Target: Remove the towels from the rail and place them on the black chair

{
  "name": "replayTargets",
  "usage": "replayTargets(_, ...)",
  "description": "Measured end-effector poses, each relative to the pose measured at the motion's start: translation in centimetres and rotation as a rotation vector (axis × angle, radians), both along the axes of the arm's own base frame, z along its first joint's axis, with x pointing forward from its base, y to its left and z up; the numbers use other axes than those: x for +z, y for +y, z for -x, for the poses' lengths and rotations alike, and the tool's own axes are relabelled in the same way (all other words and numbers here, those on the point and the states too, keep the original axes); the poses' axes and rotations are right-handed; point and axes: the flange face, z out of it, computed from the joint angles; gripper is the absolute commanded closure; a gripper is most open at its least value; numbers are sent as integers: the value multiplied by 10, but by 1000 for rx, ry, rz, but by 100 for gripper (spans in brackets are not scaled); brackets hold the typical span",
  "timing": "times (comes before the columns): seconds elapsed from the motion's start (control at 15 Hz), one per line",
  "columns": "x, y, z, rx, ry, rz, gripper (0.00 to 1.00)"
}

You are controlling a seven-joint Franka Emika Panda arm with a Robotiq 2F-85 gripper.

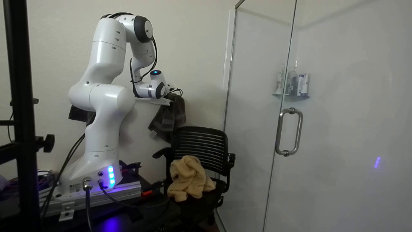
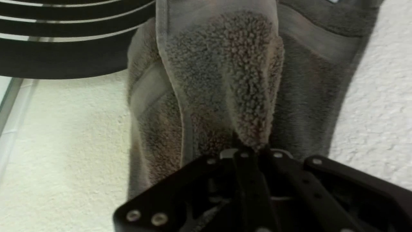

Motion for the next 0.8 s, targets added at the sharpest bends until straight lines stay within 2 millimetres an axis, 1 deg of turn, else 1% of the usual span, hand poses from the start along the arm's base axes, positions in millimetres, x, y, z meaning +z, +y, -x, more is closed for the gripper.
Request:
replayTargets(0.13,8,19,14,8,22,-52,99)
replayTargets(0.2,16,25,18,8,21,-76,99)
replayTargets(0.33,42,25,22,0,-15,-116,99)
replayTargets(0.47,80,11,21,-22,-83,-137,99)
replayTargets(0.6,122,-9,23,-53,-165,-156,99)
replayTargets(0.73,166,-40,28,-99,-252,-169,99)
replayTargets(0.8,188,-59,31,-133,-298,-178,99)
